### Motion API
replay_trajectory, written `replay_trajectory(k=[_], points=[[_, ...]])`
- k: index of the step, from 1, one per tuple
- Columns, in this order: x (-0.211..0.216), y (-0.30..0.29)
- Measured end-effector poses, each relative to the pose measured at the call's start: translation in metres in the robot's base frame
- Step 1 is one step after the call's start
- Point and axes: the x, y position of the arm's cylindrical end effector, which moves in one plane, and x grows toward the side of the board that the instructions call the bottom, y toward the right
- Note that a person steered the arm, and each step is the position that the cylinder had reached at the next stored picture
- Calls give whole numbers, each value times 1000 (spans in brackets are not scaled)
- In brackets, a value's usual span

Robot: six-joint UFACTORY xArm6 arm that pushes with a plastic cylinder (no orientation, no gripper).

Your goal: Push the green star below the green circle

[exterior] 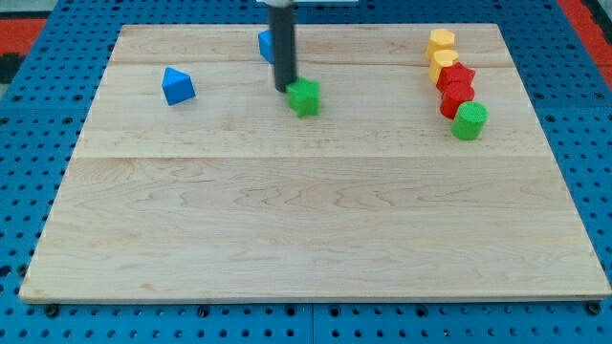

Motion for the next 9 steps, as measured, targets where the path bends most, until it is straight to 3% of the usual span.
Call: replay_trajectory(k=[2, 3, 4, 6, 9], points=[[113, 139], [156, 92], [188, 132], [185, 182], [167, 154]])
